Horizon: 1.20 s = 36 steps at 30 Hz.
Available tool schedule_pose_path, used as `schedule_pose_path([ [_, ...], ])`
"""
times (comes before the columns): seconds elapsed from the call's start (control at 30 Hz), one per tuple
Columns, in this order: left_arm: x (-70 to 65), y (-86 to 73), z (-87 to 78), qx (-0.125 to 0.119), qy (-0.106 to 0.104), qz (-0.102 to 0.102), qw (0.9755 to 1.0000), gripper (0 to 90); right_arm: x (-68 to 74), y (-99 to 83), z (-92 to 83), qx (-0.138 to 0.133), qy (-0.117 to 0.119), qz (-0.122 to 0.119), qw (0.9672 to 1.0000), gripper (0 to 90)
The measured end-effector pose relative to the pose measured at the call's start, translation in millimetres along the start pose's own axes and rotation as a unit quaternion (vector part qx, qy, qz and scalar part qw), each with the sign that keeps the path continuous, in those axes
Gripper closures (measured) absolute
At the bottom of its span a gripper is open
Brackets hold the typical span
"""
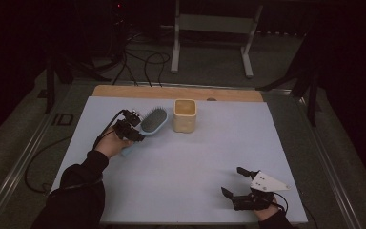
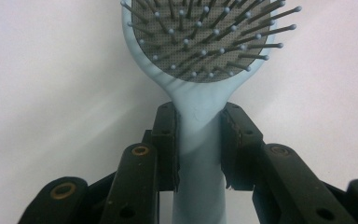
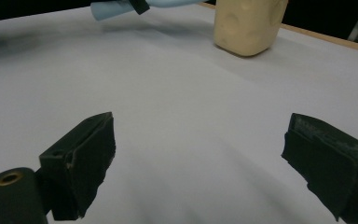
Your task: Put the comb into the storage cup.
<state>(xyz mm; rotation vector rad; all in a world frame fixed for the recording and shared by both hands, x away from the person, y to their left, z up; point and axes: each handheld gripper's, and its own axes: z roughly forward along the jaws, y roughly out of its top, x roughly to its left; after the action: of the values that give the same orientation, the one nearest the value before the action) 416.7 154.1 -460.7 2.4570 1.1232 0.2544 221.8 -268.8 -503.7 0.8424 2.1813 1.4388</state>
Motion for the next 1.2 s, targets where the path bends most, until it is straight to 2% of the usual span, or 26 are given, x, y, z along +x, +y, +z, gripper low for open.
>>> schedule_pose_path([
  [0.07,0.0,-1.0,-6.4,-0.016,-0.002,-0.002,0.9999,70.1,-0.1,-0.1,0.1,0.001,-0.001,0.000,1.0000,8.9],
  [0.27,-0.8,-3.2,-19.2,-0.039,-0.003,0.001,0.9992,70.1,0.0,0.0,0.2,0.000,0.000,0.001,1.0000,8.9],
  [0.37,0.7,-4.7,-24.2,-0.055,-0.025,-0.009,0.9982,70.1,0.0,0.0,0.3,0.000,0.000,0.001,1.0000,8.9],
  [0.4,0.4,-5.0,-25.4,-0.057,-0.023,-0.010,0.9981,70.1,0.1,0.0,0.3,0.000,0.000,0.001,1.0000,8.9],
  [0.6,-2.2,-5.9,-35.0,-0.078,-0.025,0.000,0.9966,70.1,0.7,0.4,0.3,0.001,-0.002,0.001,1.0000,8.9],
  [0.8,-3.9,-4.9,-48.1,-0.105,-0.029,0.000,0.9940,70.1,0.3,0.3,1.0,0.001,-0.003,0.000,1.0000,8.9],
  [0.97,-11.9,-2.5,-54.2,-0.126,-0.017,0.010,0.9919,70.1,0.6,0.1,1.3,0.002,-0.004,0.001,1.0000,8.9],
  [1.1,-16.9,0.4,-58.0,-0.140,-0.021,0.024,0.9897,70.1,0.7,0.3,1.4,0.002,-0.004,0.000,1.0000,8.9],
  [1.13,-18.4,1.0,-59.3,-0.145,-0.015,0.025,0.9890,70.1,0.7,0.3,1.4,0.002,-0.004,0.000,1.0000,8.9],
  [1.2,-20.2,2.4,-61.5,-0.154,-0.023,0.027,0.9875,70.1,0.6,0.2,1.4,0.002,-0.004,0.001,1.0000,8.9],
])
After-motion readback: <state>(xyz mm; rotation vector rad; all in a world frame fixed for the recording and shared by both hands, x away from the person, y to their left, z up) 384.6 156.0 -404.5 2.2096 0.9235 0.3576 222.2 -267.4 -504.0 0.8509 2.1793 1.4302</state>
